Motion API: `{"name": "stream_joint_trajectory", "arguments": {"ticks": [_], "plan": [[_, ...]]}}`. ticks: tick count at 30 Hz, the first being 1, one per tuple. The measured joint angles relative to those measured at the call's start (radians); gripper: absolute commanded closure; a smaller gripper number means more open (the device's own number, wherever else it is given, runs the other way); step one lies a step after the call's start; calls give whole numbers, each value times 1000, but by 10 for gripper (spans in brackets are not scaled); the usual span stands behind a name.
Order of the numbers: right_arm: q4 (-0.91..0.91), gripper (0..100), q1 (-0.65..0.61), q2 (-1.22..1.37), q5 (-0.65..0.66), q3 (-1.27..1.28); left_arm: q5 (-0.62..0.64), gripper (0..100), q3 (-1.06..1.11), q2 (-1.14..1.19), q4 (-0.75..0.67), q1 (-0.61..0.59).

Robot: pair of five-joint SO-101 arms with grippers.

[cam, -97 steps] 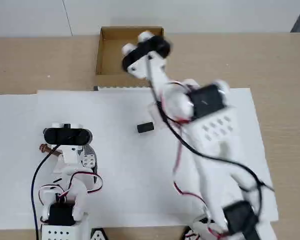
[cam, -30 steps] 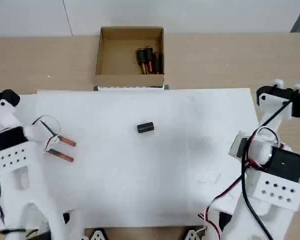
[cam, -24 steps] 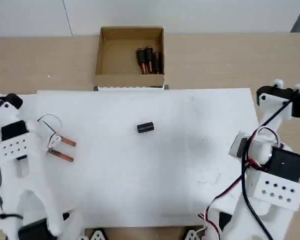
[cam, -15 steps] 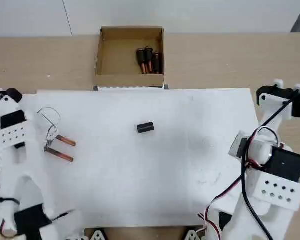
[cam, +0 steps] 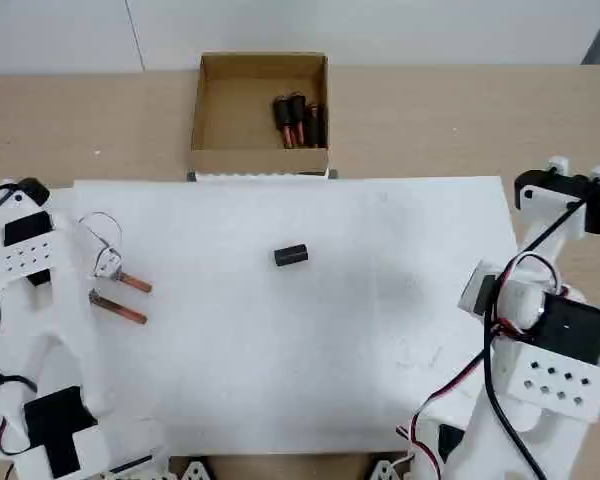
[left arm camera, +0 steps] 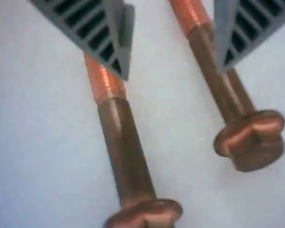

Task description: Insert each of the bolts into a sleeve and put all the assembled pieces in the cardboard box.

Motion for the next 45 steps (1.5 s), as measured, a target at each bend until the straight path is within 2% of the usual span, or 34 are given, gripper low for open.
{"name": "stream_joint_trajectory", "arguments": {"ticks": [12, 33, 40, 45], "plan": [[-54, 995, 0, 0, 0, 0, 5, 882, 28, 3, 12, -37], [-78, 995, 0, 0, 0, 66, 3, 884, 166, 3, -161, -37], [-78, 995, 0, 0, 0, 66, 3, 996, 143, 86, -180, -29], [-78, 995, 0, 0, 0, 66, 3, 994, 87, 155, -170, -25]]}}
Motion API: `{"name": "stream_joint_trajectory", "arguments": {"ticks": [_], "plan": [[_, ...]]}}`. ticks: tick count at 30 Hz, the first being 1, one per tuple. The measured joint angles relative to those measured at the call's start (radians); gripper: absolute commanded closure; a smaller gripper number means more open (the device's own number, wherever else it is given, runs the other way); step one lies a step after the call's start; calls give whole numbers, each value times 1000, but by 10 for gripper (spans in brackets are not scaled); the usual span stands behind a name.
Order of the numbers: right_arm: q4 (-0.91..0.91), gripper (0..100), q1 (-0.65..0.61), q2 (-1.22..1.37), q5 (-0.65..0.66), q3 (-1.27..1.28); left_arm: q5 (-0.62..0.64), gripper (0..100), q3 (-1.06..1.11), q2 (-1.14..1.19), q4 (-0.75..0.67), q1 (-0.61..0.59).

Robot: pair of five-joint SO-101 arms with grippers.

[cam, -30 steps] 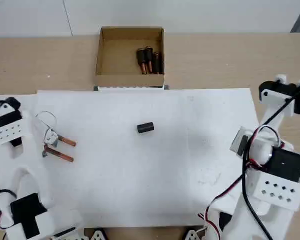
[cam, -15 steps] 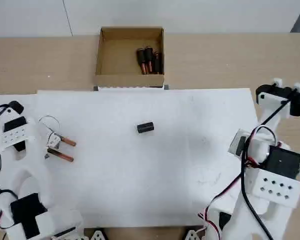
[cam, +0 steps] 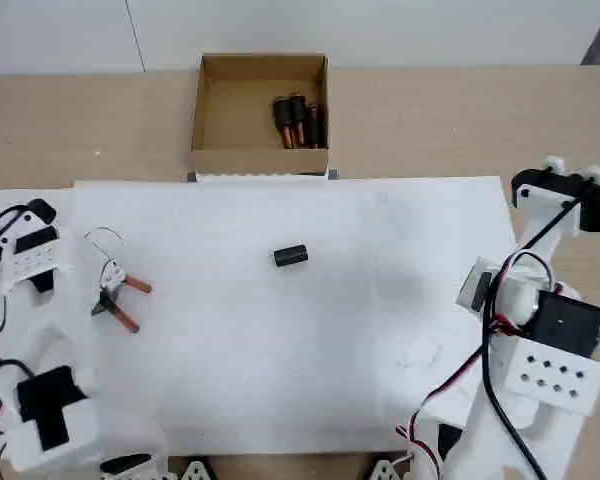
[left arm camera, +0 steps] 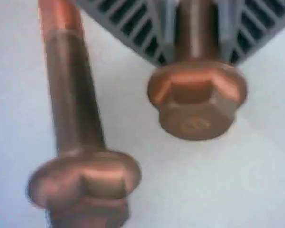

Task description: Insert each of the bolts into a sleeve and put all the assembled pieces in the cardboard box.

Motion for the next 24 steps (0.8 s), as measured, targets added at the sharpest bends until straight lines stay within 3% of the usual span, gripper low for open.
{"name": "stream_joint_trajectory", "arguments": {"ticks": [7, 17, 24], "plan": [[0, 995, 0, 0, 0, 0, 2, 994, -74, 43, 31, 0], [0, 995, 0, 0, 0, -68, -6, 994, -368, 55, 295, 25], [0, 995, -57, 0, 0, -81, -3, 994, -407, -118, 341, 110]]}}
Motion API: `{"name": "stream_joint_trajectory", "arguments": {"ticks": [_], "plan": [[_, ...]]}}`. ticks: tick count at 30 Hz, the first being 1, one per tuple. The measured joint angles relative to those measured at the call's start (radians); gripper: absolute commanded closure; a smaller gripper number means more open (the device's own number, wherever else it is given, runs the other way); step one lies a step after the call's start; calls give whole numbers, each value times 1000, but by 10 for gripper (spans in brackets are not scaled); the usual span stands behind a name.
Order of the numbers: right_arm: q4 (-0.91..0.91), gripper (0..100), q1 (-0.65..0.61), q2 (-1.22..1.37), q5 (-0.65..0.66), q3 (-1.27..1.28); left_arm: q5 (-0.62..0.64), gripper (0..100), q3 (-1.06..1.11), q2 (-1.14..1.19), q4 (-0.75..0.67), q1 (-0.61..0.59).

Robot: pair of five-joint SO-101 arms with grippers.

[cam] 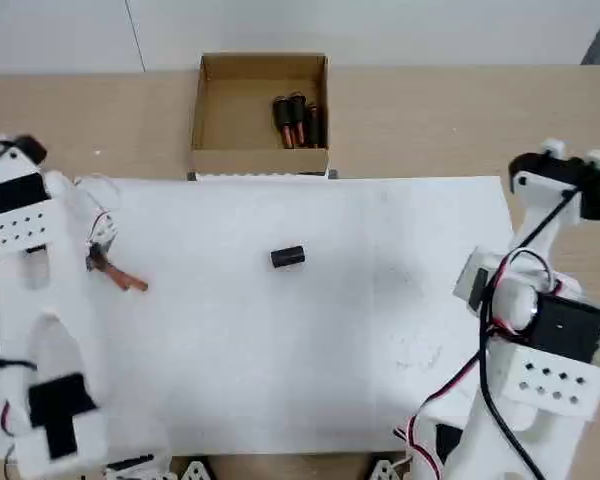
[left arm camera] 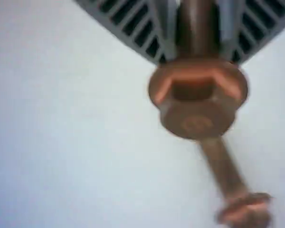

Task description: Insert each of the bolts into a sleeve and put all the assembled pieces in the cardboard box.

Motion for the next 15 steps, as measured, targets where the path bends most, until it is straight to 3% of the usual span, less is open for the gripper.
{"name": "stream_joint_trajectory", "arguments": {"ticks": [15], "plan": [[78, 995, -94, -54, -2, -78, 2, 994, 0, -486, 84, 290]]}}
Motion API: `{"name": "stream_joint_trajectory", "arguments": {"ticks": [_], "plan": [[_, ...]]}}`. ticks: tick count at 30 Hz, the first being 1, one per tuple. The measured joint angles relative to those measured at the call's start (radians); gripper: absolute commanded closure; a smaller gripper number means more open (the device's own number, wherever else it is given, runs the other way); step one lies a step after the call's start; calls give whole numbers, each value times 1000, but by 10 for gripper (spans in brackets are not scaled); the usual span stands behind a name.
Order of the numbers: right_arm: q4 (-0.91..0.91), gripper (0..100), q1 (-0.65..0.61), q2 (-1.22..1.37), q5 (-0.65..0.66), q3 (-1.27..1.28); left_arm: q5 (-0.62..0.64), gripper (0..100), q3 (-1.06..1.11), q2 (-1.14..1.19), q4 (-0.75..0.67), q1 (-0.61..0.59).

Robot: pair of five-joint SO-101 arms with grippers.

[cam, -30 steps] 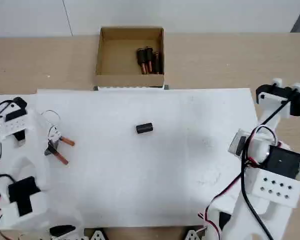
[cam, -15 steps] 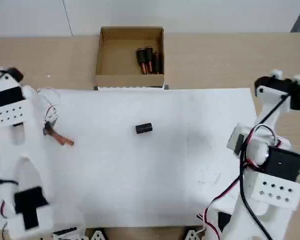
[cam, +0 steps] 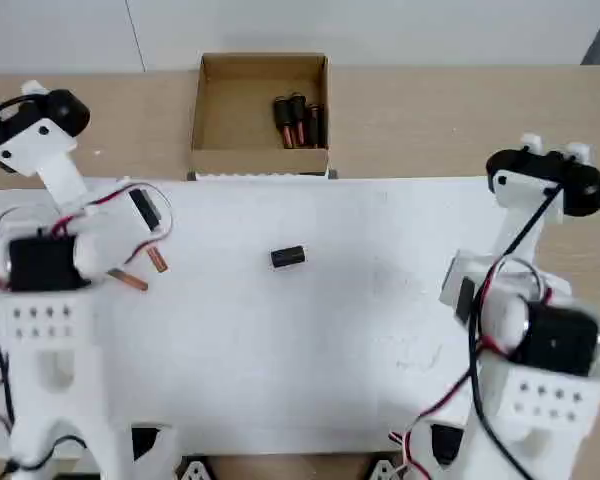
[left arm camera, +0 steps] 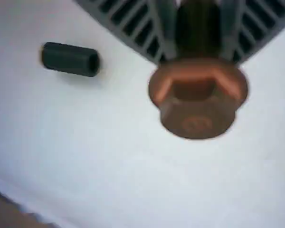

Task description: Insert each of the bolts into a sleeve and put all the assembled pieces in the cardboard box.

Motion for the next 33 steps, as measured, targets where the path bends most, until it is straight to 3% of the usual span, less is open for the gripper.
{"name": "stream_joint_trajectory", "arguments": {"ticks": [5, 18, 25, 33], "plan": [[0, 995, -37, -144, 0, -2, -49, 994, 74, -173, -8, 86], [-253, 995, -55, -434, 0, 353, -133, 994, 582, -649, -330, 104], [-434, 995, -221, -531, 2, 603, -138, 994, 753, -786, -371, 104], [-623, 995, -408, -635, 2, 845, -138, 994, 957, -977, -534, 138]]}}
